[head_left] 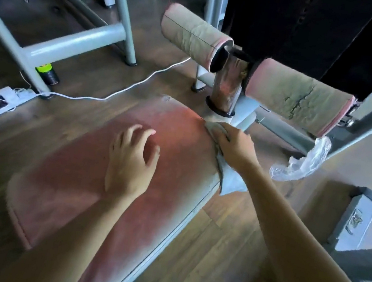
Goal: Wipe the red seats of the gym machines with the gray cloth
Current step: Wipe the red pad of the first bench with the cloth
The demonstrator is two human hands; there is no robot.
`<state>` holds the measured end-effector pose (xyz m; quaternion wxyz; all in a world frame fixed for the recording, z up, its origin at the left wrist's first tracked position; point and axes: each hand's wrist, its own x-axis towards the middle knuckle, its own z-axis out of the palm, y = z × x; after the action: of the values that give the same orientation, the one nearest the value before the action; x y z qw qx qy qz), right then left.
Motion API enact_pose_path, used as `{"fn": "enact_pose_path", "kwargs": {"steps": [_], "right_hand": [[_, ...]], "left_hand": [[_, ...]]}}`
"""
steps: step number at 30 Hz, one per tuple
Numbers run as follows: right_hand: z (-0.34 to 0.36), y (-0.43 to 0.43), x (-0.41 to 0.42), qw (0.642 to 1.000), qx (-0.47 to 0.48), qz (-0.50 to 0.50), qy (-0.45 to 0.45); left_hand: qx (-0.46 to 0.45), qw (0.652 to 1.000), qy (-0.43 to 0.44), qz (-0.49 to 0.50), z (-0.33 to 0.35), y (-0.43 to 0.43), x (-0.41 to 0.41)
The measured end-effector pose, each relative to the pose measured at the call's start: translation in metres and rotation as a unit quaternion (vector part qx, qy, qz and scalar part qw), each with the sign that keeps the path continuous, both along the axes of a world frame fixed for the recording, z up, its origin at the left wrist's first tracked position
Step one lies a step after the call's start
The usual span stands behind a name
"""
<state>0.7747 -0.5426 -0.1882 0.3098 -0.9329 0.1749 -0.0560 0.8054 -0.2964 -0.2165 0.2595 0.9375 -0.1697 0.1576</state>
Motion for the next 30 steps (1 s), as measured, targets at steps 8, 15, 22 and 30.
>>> {"fn": "enact_pose_path", "kwargs": {"steps": [8, 15, 22, 30], "right_hand": [[-0.015, 0.001, -0.024, 0.999, -0.028, -0.034, -0.024], [0.003, 0.015, 0.029, 0.998, -0.047, 0.028, 0.003], [0.003, 0.012, 0.022, 0.999, -0.039, 0.015, 0.027], [-0.009, 0.017, 0.006, 0.996, -0.076, 0.02, -0.044]], "left_hand": [[0.007, 1.0, 0.019, 0.004, 0.006, -0.001, -0.003], [0.006, 0.999, 0.032, 0.011, 0.007, -0.002, 0.0], [0.007, 0.999, 0.037, 0.013, 0.007, -0.003, 0.0], [-0.029, 0.998, 0.054, 0.031, 0.006, -0.003, 0.002]]}}
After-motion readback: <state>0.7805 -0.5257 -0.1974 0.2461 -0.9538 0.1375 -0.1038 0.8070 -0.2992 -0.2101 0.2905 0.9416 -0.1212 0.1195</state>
